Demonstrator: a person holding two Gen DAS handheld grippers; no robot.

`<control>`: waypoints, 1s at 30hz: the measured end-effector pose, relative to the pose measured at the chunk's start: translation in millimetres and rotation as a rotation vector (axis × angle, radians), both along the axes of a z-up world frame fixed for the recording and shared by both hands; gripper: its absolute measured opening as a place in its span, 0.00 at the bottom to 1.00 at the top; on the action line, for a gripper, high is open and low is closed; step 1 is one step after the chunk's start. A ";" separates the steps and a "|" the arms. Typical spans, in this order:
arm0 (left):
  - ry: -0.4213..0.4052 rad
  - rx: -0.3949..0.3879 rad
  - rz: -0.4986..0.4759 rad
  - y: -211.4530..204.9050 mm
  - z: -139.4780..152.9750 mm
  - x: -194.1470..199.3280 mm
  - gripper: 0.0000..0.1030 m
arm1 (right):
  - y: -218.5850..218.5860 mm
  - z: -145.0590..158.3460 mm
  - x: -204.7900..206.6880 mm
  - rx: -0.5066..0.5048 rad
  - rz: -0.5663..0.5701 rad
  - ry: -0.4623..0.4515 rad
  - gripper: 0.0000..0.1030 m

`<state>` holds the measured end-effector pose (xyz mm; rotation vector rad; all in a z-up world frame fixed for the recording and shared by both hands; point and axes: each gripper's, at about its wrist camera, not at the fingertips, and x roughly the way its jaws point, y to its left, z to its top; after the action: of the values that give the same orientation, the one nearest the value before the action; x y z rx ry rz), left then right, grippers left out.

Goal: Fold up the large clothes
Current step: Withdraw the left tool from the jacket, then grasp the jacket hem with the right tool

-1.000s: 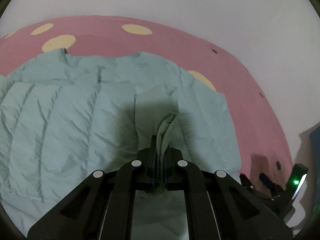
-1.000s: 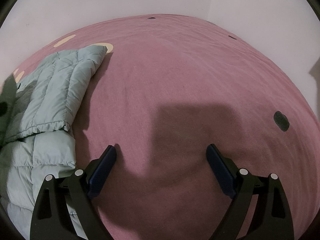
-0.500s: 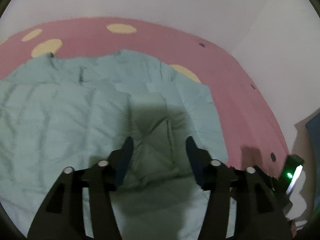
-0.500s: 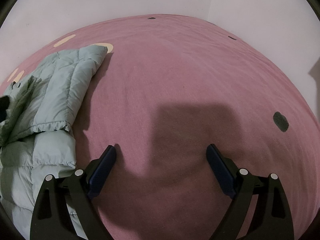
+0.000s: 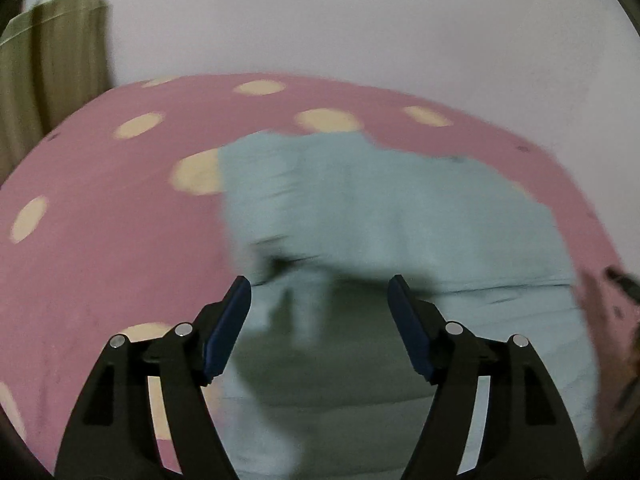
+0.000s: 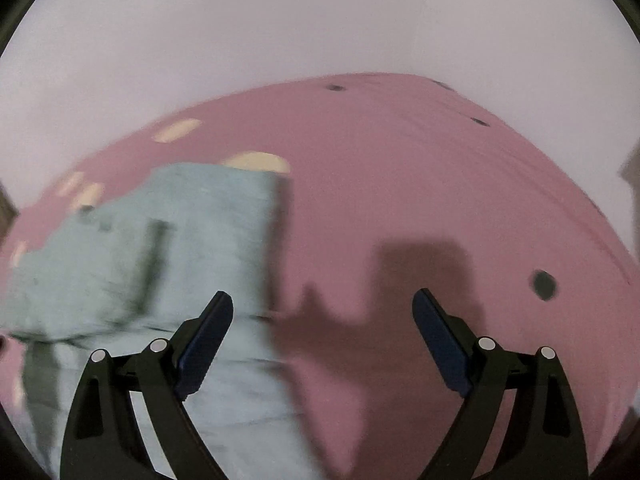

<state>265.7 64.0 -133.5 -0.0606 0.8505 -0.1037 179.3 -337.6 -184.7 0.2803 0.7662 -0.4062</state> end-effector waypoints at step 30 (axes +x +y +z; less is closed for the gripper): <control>0.098 -0.016 0.073 37.2 -49.1 35.0 0.70 | 48.5 -38.8 101.4 0.156 0.146 0.098 0.05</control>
<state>300.7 101.2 -182.6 -0.1126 0.9441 -0.0388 280.7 -289.0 -223.6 0.3495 0.9105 -0.2235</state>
